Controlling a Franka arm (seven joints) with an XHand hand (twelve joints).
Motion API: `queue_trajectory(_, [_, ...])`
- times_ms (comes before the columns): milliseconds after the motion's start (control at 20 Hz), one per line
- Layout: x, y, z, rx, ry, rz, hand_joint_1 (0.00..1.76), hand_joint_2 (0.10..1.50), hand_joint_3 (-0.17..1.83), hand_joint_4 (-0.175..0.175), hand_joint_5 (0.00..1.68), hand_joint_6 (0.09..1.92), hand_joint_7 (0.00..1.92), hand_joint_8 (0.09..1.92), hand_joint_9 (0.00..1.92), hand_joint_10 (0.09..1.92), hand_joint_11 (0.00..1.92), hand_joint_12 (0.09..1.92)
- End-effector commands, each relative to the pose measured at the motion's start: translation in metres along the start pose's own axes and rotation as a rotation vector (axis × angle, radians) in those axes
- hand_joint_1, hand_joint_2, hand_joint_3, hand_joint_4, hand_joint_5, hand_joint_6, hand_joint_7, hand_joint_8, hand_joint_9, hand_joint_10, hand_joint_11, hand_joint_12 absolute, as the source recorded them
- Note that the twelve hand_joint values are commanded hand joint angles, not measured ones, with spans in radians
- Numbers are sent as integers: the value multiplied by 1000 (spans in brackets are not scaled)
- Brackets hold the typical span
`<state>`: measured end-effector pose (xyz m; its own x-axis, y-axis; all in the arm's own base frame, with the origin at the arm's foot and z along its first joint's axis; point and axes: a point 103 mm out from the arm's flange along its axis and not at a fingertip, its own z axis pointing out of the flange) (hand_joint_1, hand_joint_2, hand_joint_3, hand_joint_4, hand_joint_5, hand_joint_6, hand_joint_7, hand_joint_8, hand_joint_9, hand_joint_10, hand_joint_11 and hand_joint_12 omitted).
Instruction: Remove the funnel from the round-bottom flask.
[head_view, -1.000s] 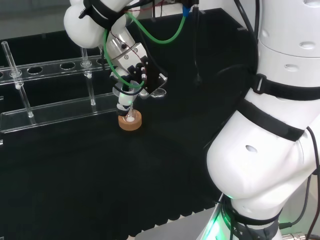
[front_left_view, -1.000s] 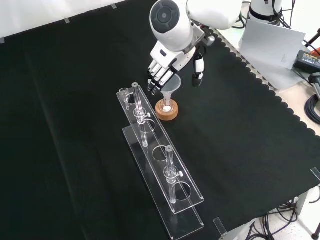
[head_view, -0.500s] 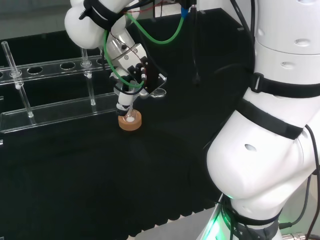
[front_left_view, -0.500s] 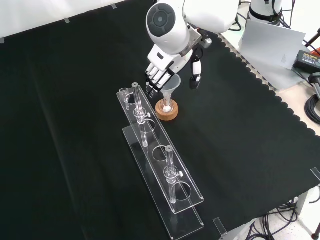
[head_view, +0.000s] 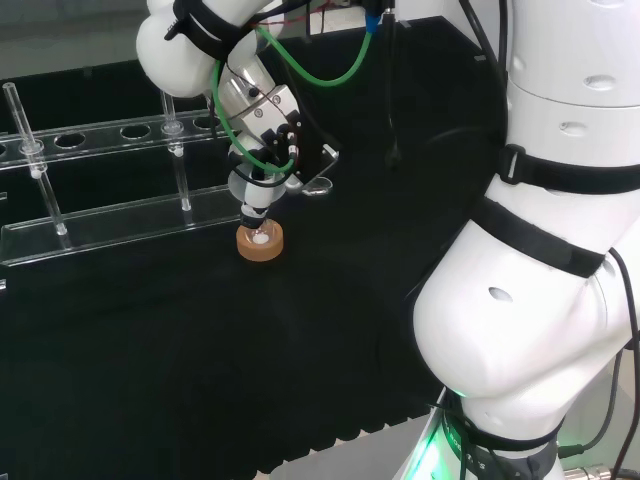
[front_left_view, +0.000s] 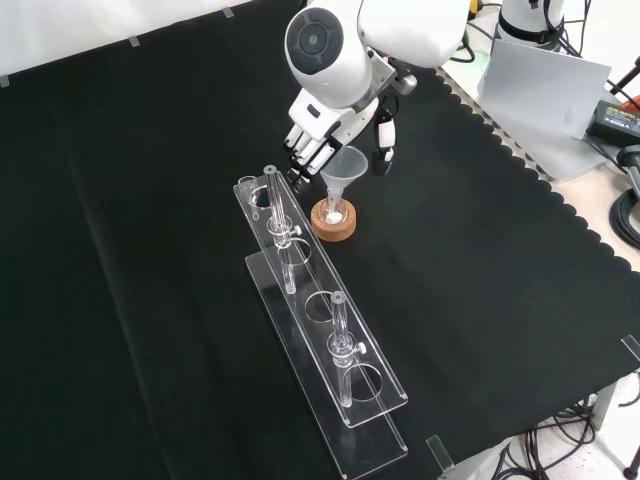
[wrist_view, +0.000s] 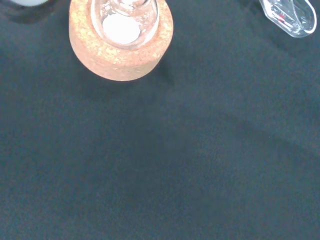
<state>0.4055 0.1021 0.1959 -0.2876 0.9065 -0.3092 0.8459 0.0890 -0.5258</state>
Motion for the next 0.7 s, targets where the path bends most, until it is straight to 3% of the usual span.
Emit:
queue_trajectory(50, [-2, 0, 3, -8, -4, 8, 715, 682, 336, -11, 257, 87, 0, 593, 412, 702, 301, 1440])
queue_trajectory(700, [-2, 5, 8, -64, -13, 16, 768, 707, 420, -20, 310, 87, 54, 678, 506, 657, 353, 1400])
